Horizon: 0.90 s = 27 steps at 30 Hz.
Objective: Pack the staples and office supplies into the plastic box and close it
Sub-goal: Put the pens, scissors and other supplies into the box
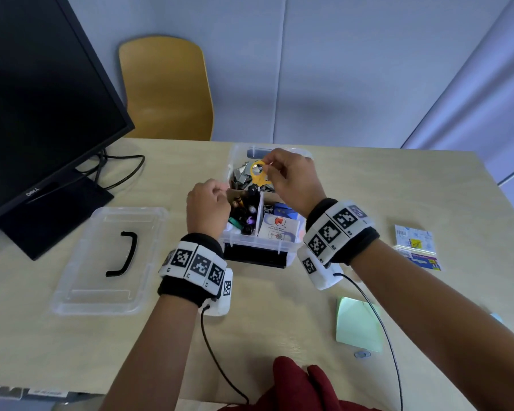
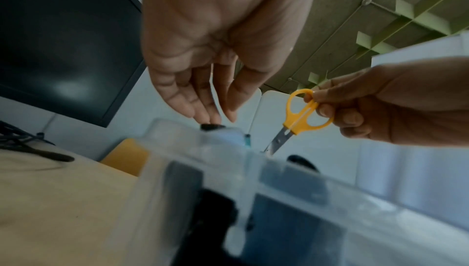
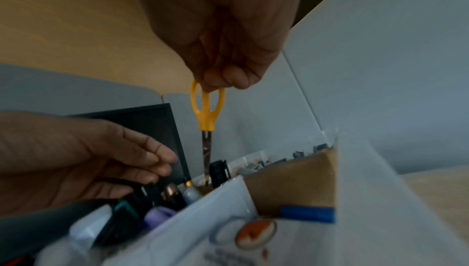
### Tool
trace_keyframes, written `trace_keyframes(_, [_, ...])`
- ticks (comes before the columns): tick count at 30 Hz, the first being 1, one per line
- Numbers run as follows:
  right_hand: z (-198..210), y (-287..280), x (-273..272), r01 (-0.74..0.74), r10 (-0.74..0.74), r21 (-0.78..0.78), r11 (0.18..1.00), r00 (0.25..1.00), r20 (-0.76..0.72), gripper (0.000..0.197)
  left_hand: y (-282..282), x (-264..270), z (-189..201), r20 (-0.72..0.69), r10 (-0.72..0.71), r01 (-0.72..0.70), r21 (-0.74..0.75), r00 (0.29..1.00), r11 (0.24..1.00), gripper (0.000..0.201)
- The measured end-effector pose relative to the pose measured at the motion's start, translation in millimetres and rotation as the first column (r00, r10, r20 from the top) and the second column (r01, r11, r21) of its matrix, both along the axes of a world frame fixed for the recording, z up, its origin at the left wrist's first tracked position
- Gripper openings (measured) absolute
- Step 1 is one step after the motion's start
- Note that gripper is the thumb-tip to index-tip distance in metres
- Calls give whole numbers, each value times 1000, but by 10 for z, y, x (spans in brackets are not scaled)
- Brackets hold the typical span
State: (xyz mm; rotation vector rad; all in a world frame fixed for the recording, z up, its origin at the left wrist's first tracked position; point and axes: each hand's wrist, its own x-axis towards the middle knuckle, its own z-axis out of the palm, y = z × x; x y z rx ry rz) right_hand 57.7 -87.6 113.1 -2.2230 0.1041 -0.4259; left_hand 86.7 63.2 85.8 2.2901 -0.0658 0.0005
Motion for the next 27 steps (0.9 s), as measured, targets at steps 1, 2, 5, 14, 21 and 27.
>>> trace_keyframes(1, [-15, 34, 17, -19, 18, -50, 999, 1000, -18, 14, 8, 2, -39, -13, -16, 17, 21, 1000, 1000, 28])
trace_keyframes(2, [-40, 58, 26, -46, 41, -101, 994, 998, -45, 15, 12, 2, -71, -23, -29, 30, 31, 999, 999, 28])
trace_keyframes(5, [-104, 100, 19, -130, 102, -227, 965, 986, -130, 16, 13, 4, -126, -17, -56, 57, 34, 998, 998, 26])
trace_keyframes(14, [145, 127, 55, -90, 66, -251, 964, 993, -102, 20, -6, 12, -104, 12, -236, 233, 103, 972, 967, 29])
trace_keyframes(21, [498, -7, 169, 36, -60, -267, 963, 995, -82, 18, -215, 117, -39, -33, -382, 382, 179, 923, 907, 19])
trace_keyframes(27, [381, 73, 155, 37, -77, -217, 976, 981, -179, 17, -153, 130, -11, 21, -206, 199, 173, 978, 964, 16])
